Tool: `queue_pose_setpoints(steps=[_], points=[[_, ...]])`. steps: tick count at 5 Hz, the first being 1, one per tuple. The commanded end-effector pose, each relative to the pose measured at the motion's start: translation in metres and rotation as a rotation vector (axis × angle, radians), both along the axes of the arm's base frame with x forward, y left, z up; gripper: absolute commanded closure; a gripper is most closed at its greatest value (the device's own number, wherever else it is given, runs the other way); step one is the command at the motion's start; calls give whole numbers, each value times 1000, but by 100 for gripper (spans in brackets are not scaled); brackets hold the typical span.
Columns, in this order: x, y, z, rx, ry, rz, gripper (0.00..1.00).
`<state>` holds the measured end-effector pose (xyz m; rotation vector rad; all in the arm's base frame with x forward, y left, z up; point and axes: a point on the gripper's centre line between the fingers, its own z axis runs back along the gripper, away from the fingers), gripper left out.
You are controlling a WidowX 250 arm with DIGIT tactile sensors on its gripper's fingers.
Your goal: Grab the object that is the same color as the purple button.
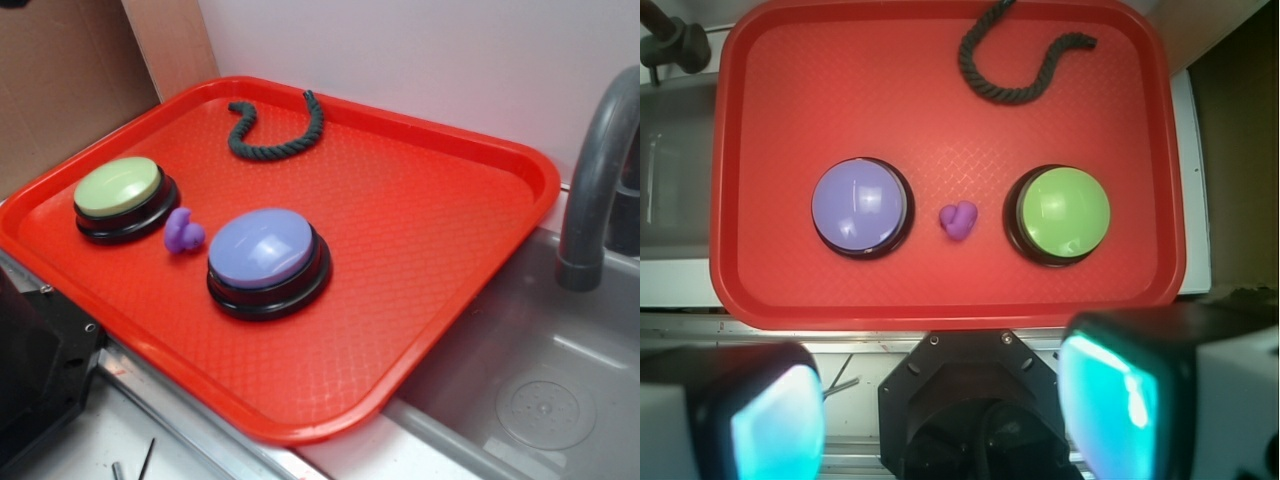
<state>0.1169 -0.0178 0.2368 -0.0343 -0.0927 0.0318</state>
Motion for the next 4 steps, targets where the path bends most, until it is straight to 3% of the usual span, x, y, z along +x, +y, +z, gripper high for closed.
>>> queue_pose_setpoints(steps=[1,2,3,4], points=[[0,0,0,0,0,0,0],[9,5,-10,-24,4,217,0],[14,4,-19,-22,-32,374,0],[17,6,-27,-34,-21,483,0]])
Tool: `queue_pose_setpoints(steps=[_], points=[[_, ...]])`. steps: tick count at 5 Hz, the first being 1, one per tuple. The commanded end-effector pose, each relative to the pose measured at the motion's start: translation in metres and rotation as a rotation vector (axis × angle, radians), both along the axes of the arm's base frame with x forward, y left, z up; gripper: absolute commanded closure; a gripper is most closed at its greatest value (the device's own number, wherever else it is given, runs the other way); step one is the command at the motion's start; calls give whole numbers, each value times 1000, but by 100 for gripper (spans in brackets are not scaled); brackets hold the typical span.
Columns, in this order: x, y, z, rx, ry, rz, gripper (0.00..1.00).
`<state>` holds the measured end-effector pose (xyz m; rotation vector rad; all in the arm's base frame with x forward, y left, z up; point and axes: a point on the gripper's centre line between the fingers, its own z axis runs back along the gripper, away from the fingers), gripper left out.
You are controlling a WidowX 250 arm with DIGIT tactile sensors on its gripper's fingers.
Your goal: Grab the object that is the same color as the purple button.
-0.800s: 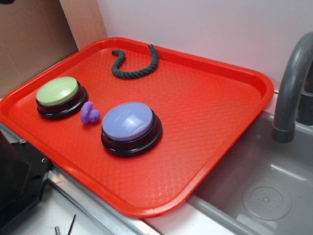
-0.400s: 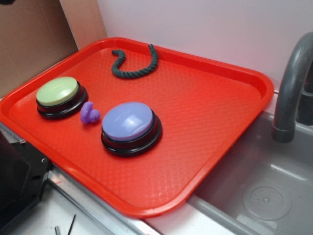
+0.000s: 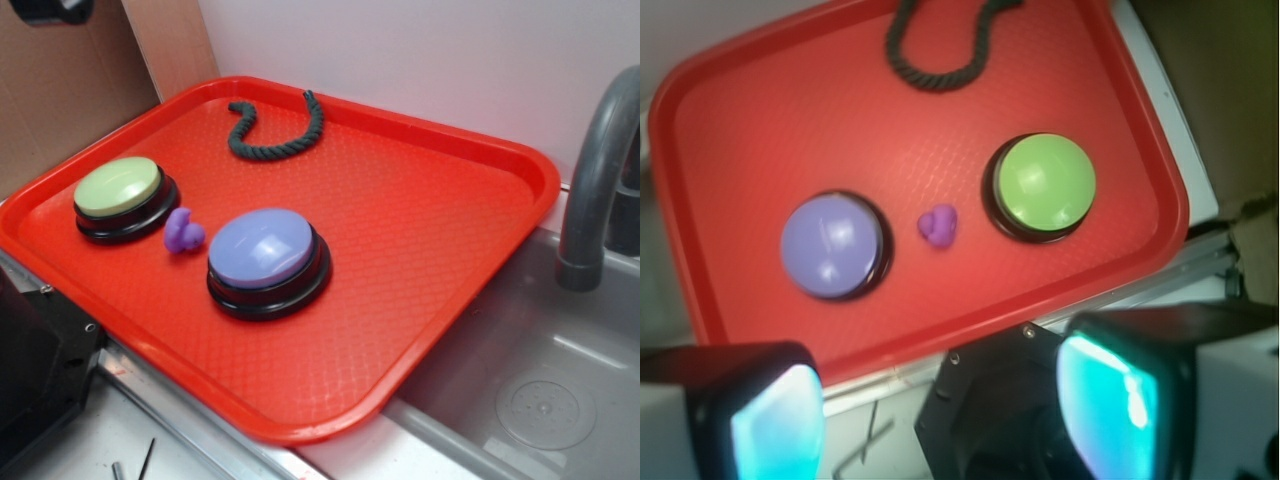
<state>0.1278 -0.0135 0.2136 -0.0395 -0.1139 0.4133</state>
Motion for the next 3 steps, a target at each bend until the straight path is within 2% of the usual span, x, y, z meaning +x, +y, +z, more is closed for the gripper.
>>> queue_pose_setpoints(steps=[1,2,3], points=[[11,10,-23,-87,-39,351,0],[26,17,-52,-120,13,566,0],[35,20,-77,-121,26,665,0]])
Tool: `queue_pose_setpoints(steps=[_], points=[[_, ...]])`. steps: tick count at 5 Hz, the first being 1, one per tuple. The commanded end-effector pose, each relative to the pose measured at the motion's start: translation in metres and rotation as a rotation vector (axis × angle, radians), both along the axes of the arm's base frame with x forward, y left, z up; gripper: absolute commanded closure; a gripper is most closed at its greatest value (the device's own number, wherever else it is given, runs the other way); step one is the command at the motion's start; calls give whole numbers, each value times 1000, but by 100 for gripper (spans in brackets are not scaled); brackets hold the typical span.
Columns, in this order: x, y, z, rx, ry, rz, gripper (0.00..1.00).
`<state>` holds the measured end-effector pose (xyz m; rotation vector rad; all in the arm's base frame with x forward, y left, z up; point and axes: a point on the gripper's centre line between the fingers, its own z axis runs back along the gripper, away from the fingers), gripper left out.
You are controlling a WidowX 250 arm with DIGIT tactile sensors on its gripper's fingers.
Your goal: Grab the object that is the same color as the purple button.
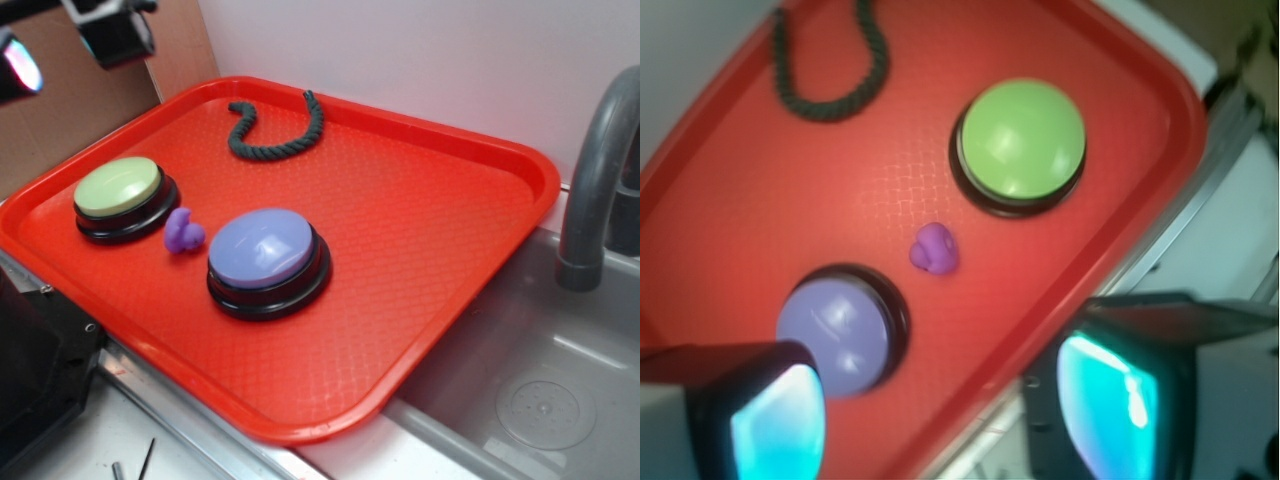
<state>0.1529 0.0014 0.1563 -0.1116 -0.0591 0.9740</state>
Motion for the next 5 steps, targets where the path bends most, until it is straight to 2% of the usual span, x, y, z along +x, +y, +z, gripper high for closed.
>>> queue_pose_setpoints(steps=[1,2,5], points=[[18,4,-44,2,8,165,0],[21,9,-68,7,44,217,0],[28,13,-124,84,111,250,0]])
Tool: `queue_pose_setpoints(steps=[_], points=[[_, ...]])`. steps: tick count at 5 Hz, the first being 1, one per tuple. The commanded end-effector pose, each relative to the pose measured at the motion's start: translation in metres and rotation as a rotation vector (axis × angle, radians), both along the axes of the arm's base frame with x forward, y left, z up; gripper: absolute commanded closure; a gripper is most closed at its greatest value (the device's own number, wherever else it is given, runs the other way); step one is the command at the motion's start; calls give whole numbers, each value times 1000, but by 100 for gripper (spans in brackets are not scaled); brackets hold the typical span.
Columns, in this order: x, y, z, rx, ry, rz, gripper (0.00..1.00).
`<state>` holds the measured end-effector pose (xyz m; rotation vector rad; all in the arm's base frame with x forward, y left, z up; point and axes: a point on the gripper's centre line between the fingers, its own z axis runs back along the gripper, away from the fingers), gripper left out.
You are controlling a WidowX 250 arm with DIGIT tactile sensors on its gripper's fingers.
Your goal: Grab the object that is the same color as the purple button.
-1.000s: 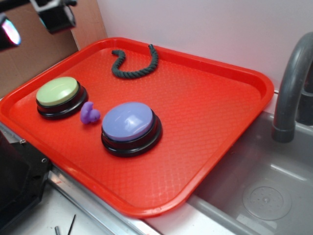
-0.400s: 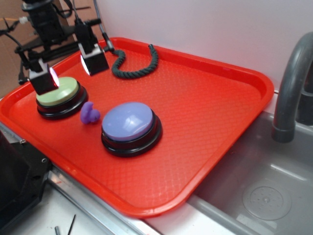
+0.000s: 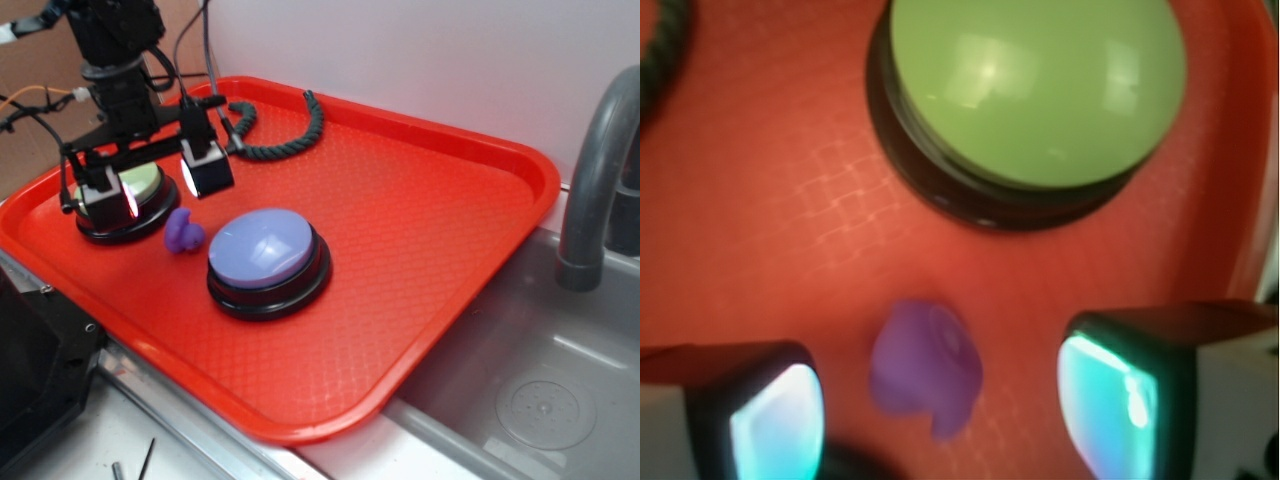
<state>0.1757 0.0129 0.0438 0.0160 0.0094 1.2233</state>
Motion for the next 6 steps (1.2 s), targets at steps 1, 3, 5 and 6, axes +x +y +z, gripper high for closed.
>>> queue_pose_setpoints(steps=[1,3,5,6], points=[[10,-2,-22,24,-3,-26,7],[9,2,-15,20,-49,7,100],[21,1,31,53,-110,-230,100],[32,-4,72,36,-158,-433,100]])
